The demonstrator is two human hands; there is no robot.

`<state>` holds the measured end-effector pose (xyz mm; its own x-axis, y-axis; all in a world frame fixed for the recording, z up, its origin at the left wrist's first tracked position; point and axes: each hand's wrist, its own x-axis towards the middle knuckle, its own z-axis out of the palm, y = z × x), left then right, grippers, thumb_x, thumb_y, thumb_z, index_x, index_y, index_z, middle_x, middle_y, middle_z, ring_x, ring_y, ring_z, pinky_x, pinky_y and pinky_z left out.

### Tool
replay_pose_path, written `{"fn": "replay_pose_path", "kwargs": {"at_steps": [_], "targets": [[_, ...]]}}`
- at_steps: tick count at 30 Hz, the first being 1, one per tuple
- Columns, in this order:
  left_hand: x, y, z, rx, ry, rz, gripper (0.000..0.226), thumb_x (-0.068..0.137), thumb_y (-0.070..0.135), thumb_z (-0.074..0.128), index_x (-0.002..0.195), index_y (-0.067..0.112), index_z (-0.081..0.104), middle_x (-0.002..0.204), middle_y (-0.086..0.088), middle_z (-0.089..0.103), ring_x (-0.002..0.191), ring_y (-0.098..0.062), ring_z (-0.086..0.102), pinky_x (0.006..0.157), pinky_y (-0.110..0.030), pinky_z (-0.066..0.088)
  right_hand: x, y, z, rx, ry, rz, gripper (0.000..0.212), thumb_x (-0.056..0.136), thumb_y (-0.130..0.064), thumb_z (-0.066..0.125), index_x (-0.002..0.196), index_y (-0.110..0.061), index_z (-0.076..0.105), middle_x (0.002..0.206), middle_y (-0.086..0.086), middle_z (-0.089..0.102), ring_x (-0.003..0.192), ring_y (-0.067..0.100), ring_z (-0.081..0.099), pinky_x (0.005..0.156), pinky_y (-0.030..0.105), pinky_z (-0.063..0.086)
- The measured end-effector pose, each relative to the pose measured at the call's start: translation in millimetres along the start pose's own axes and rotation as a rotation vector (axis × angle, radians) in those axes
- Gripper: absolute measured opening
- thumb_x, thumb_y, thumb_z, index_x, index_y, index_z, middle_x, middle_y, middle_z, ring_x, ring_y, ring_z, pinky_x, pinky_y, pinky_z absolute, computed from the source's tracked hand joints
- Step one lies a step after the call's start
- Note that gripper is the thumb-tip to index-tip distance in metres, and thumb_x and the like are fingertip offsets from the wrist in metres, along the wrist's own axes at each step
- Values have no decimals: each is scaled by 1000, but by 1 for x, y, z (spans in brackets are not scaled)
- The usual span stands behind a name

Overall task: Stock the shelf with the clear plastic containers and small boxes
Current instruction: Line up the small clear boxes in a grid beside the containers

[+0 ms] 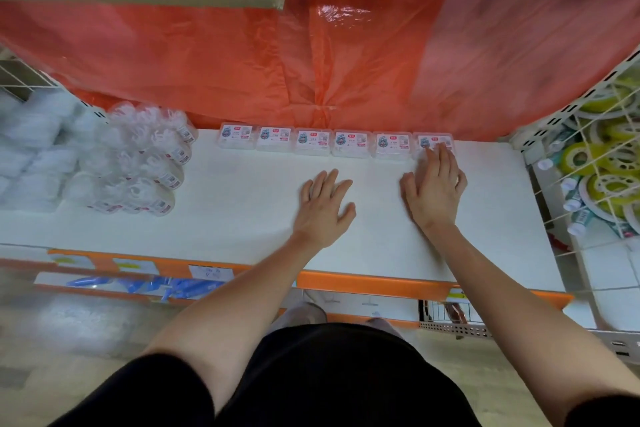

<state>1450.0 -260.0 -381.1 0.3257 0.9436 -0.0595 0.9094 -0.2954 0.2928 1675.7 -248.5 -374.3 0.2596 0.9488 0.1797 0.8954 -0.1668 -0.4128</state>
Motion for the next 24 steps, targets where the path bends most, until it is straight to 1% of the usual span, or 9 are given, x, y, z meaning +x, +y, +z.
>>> {"fn": "replay_pose_path", "kwargs": {"at_steps": [2, 3, 6, 8, 12, 18, 21, 24], "targets": [[-1, 2, -5, -13, -12, -6, 67, 91, 53, 19, 147, 23, 38, 160, -6, 24, 148, -26, 15, 118, -43, 8, -8, -9, -4, 33, 27, -7, 58, 95, -34, 51, 144, -8, 38, 158, 14, 28, 146, 29, 21, 115, 48, 15], [-2, 3, -8, -20, -21, -12, 64, 94, 52, 23, 148, 21, 36, 160, -7, 22, 148, -26, 14, 118, -42, 7, -13, -15, -5, 53, 39, -21, 57, 94, -32, 54, 144, -8, 38, 158, 14, 28, 146, 29, 21, 115, 48, 16], [-5, 2, -20, -68, 0, -38, 60, 98, 41, 44, 150, 13, 32, 161, -10, 19, 149, -25, 12, 119, -36, 6, -26, -40, -6, 118, 42, -86, 58, 91, -27, 58, 142, -8, 40, 159, 13, 26, 146, 28, 19, 116, 45, 13], [-11, -5, -34, -66, 47, -38, 61, 96, 36, 50, 149, 10, 33, 160, -11, 20, 149, -25, 13, 118, -35, 6, -34, -59, -2, 157, 22, -117, 58, 89, -24, 58, 142, -7, 40, 159, 14, 26, 146, 28, 19, 116, 45, 13], [-33, -40, -62, -64, 118, -64, 61, 93, 31, 54, 147, 8, 37, 159, -11, 25, 148, -25, 16, 118, -34, 8, -48, -106, 9, 212, -25, -196, 58, 86, -20, 62, 139, -7, 43, 157, 14, 30, 144, 30, 23, 115, 46, 16], [-76, -105, -100, -40, 251, -108, 55, 90, 27, 57, 140, 6, 45, 155, -14, 32, 146, -28, 23, 118, -39, 14, -76, -185, 19, 223, -96, -286, 59, 86, -22, 62, 140, -7, 44, 157, 13, 31, 144, 30, 25, 115, 41, 15], [-102, -141, -119, -53, 342, -110, 53, 88, 26, 55, 137, 6, 48, 153, -14, 35, 144, -29, 26, 116, -42, 20, -93, -229, 24, 225, -86, -342, 58, 86, -22, 63, 140, -6, 46, 155, 13, 35, 143, 31, 27, 113, 42, 18], [-136, -185, -139, -58, 436, -143, 52, 86, 28, 53, 135, 8, 51, 151, -12, 38, 143, -28, 30, 114, -39, 21, -113, -283, 33, 251, -59, -404, 55, 87, -21, 60, 138, -6, 47, 152, 14, 38, 141, 31, 29, 112, 44, 21]]}}
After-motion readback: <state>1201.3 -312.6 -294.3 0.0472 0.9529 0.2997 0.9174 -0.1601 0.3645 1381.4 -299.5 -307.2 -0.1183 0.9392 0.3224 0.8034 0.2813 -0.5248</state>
